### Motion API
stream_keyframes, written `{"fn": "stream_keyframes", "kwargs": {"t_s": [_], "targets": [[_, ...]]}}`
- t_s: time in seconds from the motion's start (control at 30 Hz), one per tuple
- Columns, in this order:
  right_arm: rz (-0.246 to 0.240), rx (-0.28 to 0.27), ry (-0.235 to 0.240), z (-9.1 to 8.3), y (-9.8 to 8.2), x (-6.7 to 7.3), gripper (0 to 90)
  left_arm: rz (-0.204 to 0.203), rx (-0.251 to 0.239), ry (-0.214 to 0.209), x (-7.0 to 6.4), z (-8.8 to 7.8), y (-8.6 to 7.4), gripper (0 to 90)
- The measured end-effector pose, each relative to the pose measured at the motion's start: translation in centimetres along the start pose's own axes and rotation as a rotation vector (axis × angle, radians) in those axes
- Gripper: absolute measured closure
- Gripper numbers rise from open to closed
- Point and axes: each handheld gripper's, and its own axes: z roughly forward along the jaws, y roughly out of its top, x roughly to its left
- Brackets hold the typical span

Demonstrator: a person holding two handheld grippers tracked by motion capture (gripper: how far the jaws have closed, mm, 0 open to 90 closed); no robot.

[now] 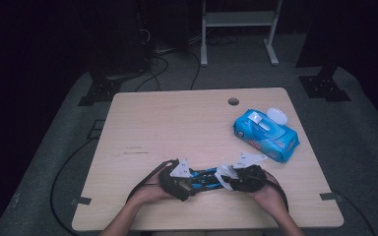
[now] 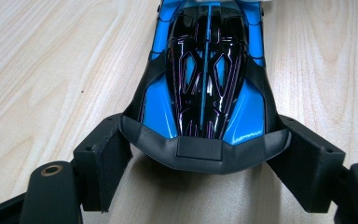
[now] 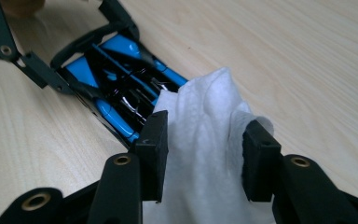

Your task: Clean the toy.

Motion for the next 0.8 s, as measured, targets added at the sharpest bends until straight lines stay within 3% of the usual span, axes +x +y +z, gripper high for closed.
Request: {"fn": "stream_keyframes", "kwargs": {"t_s": [0.1, 0.23, 0.3, 0.47, 0.63, 0.7, 0.8], "targets": [[-0.054, 0.028, -0.034, 1.0, 0.3, 0.9, 63.5, -0.002, 0.002, -0.003, 0.1, 0.0, 0.0, 23.6], [-0.056, 0.033, -0.039, 0.9, 0.4, 0.9, 77.8, -0.001, 0.003, -0.005, 0.1, 0.0, 0.0, 23.7], [-0.022, 0.037, -0.024, 0.8, 0.3, 0.5, 80.8, -0.003, 0.001, -0.006, 0.1, 0.0, 0.0, 23.8], [0.032, 0.049, -0.010, 0.5, 0.1, 0.0, 83.6, 0.000, 0.005, -0.006, 0.1, 0.0, 0.0, 23.8], [0.005, 0.018, 0.070, 0.8, 0.7, 1.4, 83.8, -0.004, 0.001, -0.008, 0.1, 0.0, 0.0, 23.8], [0.006, 0.021, 0.072, 0.7, 0.7, 1.2, 83.9, -0.004, 0.000, -0.007, 0.1, 0.0, 0.0, 23.9], [0.029, 0.054, 0.009, 0.3, 0.0, -0.1, 84.1, -0.001, 0.001, -0.007, 0.1, 0.0, 0.0, 23.9]]}}
